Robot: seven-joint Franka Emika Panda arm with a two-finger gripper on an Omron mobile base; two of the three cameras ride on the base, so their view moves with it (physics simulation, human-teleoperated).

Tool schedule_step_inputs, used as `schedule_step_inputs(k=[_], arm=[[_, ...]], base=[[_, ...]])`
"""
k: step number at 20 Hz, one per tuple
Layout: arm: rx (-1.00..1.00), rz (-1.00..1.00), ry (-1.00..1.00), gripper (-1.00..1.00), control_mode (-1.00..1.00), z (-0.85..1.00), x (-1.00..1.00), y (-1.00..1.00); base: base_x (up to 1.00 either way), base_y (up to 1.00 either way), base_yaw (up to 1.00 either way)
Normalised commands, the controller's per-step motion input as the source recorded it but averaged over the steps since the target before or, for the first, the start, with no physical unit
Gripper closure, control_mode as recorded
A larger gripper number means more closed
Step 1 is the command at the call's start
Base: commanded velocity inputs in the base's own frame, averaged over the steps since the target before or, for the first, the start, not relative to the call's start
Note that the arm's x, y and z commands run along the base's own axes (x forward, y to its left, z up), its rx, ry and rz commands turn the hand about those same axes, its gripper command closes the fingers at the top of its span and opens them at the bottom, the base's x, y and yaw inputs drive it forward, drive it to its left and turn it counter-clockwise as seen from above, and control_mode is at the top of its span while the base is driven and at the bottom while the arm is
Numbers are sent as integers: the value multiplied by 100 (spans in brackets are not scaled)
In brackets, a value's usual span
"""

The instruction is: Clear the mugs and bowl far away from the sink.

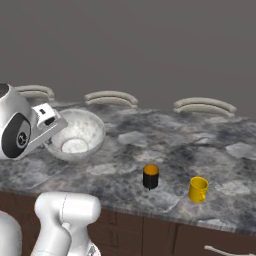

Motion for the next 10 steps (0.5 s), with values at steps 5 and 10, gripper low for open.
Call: schedule_step_inputs(k=[5,10], arm=[[0,0,26,100,-100,-54,79,0],[0,0,31,100,-100,-71,72,-1]], base=[[0,0,0],[0,0,0]])
